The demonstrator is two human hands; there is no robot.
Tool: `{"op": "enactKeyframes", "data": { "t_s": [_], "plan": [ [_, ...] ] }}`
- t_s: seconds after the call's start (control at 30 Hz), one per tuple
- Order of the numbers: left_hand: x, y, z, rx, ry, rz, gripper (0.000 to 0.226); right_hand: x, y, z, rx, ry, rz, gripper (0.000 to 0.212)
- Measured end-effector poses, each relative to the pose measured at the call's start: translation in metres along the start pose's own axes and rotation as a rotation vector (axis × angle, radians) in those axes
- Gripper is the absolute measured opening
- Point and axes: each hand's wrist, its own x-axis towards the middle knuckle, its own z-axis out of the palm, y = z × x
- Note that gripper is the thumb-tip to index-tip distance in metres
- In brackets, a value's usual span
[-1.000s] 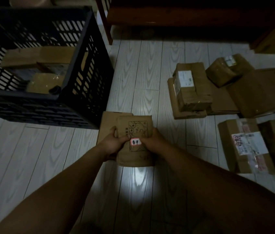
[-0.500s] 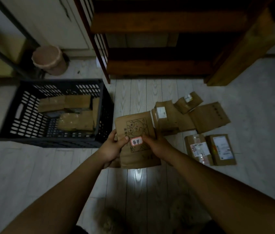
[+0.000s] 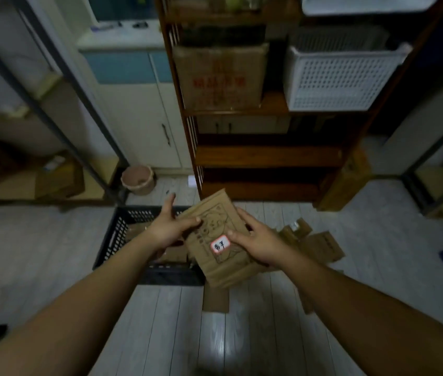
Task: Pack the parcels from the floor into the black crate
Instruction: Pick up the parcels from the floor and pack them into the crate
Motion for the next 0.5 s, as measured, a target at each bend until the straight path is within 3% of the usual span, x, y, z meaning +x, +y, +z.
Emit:
{"op": "enactKeyframes", "data": {
  "t_s": [0.13,0.33,0.5],
  "plan": [
    [-0.038,0.042,-0.023,0.296,-0.076,0.094,0.090,-0.011,-0.042,0.002,-0.294,-0.052,-0.095,0.083],
    [-0.076,0.046,-0.058,0.472,-0.120,0.257,0.117,-0.027,-0.095,0.023,-0.728,-0.039,-0.256,0.083],
    [-0.079,0.026,-0.116,0.546,-0.057,0.361,0.098,-0.016,-0.133,0.049,-0.878,-0.105,-0.242,0.091]
  ]
}}
